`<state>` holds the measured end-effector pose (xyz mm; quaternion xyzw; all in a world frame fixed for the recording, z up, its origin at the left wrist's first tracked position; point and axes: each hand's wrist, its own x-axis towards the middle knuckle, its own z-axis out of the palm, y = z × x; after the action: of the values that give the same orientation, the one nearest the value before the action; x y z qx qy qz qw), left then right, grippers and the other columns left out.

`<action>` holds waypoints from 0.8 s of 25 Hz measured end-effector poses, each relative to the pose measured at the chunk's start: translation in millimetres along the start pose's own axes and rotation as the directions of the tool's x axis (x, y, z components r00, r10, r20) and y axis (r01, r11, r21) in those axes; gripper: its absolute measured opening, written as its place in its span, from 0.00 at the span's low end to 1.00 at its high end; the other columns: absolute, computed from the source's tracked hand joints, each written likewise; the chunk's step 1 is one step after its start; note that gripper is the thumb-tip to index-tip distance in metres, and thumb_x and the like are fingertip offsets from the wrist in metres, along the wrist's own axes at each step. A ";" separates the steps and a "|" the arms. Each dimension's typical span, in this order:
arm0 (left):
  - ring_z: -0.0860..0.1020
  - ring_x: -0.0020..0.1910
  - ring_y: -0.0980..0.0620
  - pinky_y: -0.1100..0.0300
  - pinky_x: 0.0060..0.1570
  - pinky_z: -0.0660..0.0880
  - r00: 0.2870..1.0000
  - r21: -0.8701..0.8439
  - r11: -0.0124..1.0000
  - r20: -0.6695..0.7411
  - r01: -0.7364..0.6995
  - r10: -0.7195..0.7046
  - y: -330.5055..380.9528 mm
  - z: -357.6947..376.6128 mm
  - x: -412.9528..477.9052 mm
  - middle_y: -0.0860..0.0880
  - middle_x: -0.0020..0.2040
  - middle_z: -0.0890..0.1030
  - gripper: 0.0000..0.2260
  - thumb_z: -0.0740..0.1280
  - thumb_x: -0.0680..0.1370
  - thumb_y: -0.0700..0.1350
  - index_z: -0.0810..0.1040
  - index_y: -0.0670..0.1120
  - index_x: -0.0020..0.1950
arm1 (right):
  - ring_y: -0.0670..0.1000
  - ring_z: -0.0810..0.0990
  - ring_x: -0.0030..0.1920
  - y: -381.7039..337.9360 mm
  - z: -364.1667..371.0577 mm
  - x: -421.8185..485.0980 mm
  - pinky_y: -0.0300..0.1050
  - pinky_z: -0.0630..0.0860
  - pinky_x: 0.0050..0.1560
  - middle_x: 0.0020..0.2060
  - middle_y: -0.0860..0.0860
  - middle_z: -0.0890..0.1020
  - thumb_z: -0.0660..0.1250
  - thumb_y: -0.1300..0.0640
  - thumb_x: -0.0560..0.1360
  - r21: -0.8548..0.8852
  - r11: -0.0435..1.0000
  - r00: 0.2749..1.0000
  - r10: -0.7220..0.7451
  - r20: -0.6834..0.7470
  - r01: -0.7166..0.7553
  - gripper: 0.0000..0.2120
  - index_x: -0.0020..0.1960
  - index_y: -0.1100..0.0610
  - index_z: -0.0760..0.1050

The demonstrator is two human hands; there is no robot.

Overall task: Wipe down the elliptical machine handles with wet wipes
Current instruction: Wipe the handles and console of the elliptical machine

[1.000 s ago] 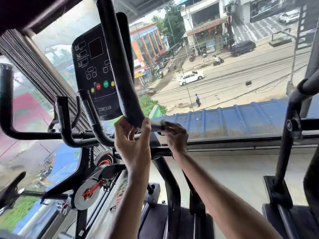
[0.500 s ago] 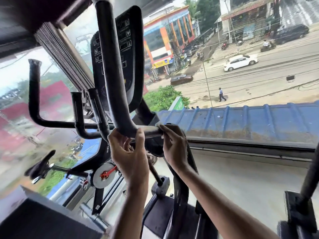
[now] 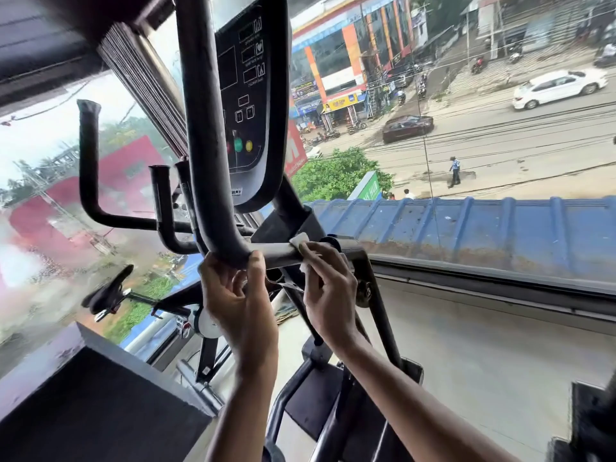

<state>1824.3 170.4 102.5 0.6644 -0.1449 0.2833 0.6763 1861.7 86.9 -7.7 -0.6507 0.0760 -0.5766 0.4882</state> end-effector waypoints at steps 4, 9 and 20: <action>0.82 0.47 0.62 0.67 0.49 0.76 0.999 0.004 1.000 0.025 -0.023 0.023 -2.1 -2.7 1.6 0.48 0.49 0.83 0.11 0.71 0.78 0.34 0.75 0.37 0.59 | 0.56 0.81 0.60 -7.8 5.5 -14.6 0.50 0.80 0.61 0.65 0.55 0.80 0.66 0.67 0.82 -0.004 0.989 0.989 -0.147 -0.013 0.147 0.18 0.71 0.60 0.78; 0.82 0.48 0.61 0.68 0.49 0.77 0.997 -0.025 0.999 0.065 -0.032 0.034 -2.7 -5.4 2.6 0.49 0.50 0.84 0.10 0.71 0.78 0.35 0.76 0.42 0.58 | 0.55 0.81 0.58 65.8 16.0 -7.3 0.55 0.81 0.60 0.62 0.52 0.80 0.67 0.69 0.79 -0.134 0.989 0.998 0.056 -0.038 -0.060 0.25 0.74 0.54 0.76; 0.82 0.48 0.59 0.66 0.50 0.76 0.999 -0.042 0.999 0.023 -0.021 0.022 -1.0 -1.4 1.6 0.51 0.49 0.83 0.09 0.70 0.76 0.41 0.76 0.49 0.54 | 0.56 0.77 0.48 115.8 -13.0 26.3 0.53 0.79 0.49 0.46 0.52 0.76 0.69 0.69 0.78 -0.347 0.930 0.972 -0.041 0.233 0.122 0.20 0.68 0.58 0.81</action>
<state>1825.9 172.2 102.5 0.6518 -0.1660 0.2796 0.6852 1913.2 3.1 -75.5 -0.7918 0.0976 -0.4964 0.3422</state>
